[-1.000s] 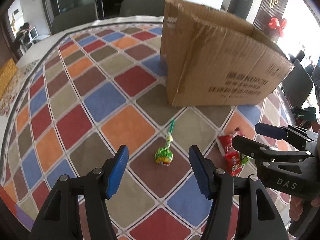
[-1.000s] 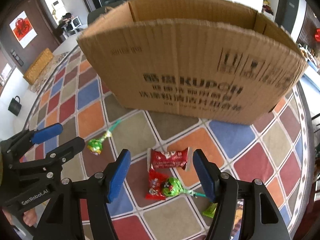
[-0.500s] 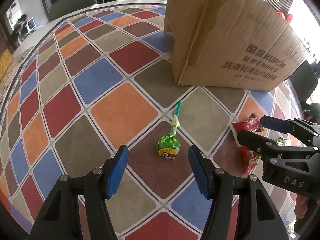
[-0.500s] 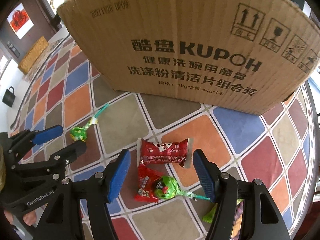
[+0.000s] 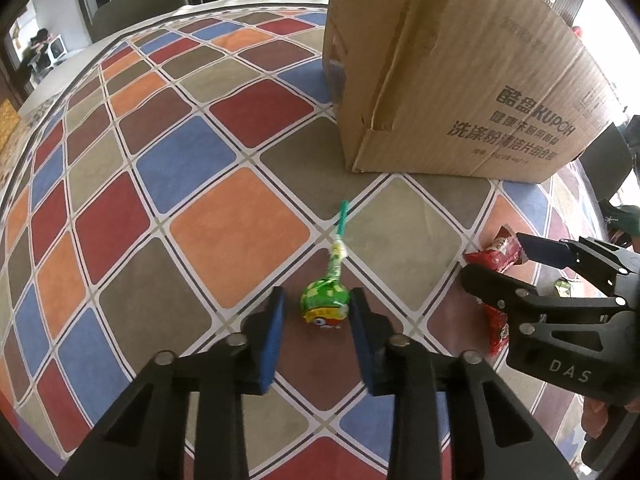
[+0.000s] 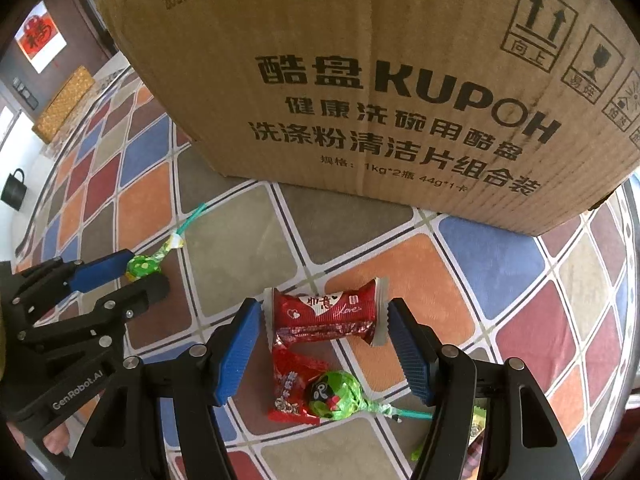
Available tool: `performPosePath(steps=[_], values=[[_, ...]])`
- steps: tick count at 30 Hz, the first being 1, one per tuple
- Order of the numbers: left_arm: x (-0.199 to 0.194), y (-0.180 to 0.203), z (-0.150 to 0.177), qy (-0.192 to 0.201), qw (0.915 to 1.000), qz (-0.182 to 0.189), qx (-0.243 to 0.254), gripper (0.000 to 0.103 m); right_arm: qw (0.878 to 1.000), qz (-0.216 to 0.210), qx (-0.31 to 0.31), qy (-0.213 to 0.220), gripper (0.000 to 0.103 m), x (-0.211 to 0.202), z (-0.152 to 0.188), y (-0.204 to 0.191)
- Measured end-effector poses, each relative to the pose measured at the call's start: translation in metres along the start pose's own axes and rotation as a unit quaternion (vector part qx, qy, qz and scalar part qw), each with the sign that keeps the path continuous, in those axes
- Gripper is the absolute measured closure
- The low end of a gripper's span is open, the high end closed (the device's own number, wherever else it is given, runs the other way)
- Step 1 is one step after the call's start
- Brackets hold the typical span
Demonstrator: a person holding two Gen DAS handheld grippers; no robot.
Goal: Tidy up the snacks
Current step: 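Grasp the green lollipop with the left tool while the right tool grasps the red chocolate bar, then lift the lollipop and chocolate bar and carry them over the box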
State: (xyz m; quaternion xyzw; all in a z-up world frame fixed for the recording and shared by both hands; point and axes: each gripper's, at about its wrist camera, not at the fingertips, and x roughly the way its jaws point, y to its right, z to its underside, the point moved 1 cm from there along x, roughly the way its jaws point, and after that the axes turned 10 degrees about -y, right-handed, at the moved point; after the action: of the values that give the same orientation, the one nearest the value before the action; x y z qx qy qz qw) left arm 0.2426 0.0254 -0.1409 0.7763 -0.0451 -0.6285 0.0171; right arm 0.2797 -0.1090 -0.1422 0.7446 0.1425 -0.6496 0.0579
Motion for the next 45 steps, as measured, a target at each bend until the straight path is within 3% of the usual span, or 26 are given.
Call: performPosePath(steps=[2,7,15,27,45], values=[[0.0,0.002,0.001,0.001,1.0,-0.003,0.005,0.078,1.0,0.004,-0.004,0.003,0.038,0.0,0.001,-0.002],[-0.003,0.006,0.004,0.003,1.0,0.006,0.007,0.079,1.0,0.013,-0.006,0.011,0.053,0.001,0.002,-0.005],[-0.02,0.01,0.009,0.021,0.9995,0.02,0.008,0.079,1.0,-0.001,0.0,0.025,0.053,-0.009,0.007,-0.004],[-0.066,0.02,0.018,0.071,0.9964,0.043,0.014,0.079,0.996,-0.015,0.008,0.084,0.053,-0.06,0.023,0.004],[-0.156,0.041,0.01,0.183,0.9803,0.058,0.045,0.079,0.979,-0.02,0.005,0.202,0.053,-0.156,0.036,0.003]])
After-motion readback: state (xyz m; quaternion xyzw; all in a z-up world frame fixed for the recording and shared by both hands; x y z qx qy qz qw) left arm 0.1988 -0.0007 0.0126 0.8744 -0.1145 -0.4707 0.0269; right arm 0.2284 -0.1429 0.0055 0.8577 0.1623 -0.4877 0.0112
